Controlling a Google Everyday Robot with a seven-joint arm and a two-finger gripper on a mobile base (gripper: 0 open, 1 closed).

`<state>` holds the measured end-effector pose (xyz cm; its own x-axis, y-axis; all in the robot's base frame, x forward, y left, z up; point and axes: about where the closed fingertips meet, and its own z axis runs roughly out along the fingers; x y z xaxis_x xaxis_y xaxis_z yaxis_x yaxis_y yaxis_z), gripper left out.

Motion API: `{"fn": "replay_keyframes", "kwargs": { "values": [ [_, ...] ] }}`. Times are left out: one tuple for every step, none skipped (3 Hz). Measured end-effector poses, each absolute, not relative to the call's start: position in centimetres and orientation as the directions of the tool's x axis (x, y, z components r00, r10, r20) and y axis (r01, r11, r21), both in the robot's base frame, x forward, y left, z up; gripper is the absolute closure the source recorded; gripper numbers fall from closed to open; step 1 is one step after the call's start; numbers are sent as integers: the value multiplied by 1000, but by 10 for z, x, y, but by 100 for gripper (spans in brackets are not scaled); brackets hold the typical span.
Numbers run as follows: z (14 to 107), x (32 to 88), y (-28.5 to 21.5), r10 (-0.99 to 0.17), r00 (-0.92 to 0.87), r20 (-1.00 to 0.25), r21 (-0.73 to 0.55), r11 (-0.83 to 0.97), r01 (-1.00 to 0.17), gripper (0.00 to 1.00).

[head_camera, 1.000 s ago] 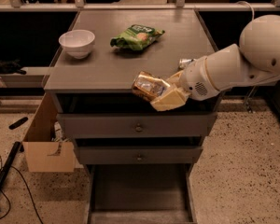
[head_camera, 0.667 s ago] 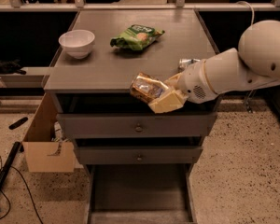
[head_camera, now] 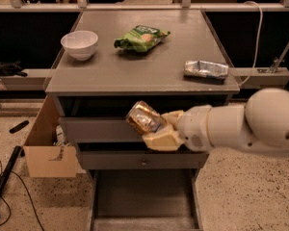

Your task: Place orange can into bottom drawer

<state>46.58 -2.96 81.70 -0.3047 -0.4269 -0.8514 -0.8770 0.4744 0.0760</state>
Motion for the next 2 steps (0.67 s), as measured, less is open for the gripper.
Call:
{"fn": "replay_keyframes", "kwargs": {
  "values": [
    [755,429,-17,-408,-350,-843,121,490,-863,100],
    [700,414,-12,-426,-364,-829,145,464,-874,100]
  ]
}}
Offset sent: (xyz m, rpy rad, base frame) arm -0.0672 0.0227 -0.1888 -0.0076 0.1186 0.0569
